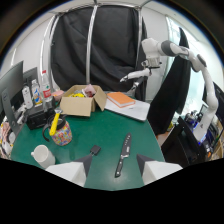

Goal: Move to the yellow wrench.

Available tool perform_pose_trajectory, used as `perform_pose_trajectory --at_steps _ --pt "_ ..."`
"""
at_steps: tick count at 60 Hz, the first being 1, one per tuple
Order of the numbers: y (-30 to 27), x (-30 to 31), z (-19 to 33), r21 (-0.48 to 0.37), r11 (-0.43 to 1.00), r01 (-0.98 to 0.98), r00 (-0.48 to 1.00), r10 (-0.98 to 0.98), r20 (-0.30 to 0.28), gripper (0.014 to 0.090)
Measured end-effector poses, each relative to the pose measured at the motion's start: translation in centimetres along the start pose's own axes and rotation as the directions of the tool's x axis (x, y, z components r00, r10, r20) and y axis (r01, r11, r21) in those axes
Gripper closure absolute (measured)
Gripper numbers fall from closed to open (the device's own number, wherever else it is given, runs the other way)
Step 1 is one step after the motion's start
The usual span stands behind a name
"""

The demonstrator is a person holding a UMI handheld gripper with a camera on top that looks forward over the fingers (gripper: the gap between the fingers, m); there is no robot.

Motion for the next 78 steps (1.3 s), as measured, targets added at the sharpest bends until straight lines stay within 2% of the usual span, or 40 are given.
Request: perform_pose_trajectory --at_steps 10,30,42,55,65,78 --pt "0.9 -1.9 -0.4 -0.014 1.0 -0.002 1.0 0.003 0.031 0.0193" --pt "1.0 -10.2 -0.3 -0.024 0.999 0.022 0.985 -0.018 0.173 0.0191" --pt "-0.4 -14.9 1.4 -0.023 0.999 0.028 0.972 -0.022 0.232 0.0191" --pt "-1.9 -19.1 4.0 -0.015 0.999 0.031 0.963 -0.026 0.267 0.0193" --pt "-2.5 -21.3 5.9 -0.016 0.999 0.035 0.962 -0.029 0.272 0.0198" --pt "-3.3 -23.3 6.4 -0.004 0.999 0.039 0.956 -0.036 0.291 0.0201"
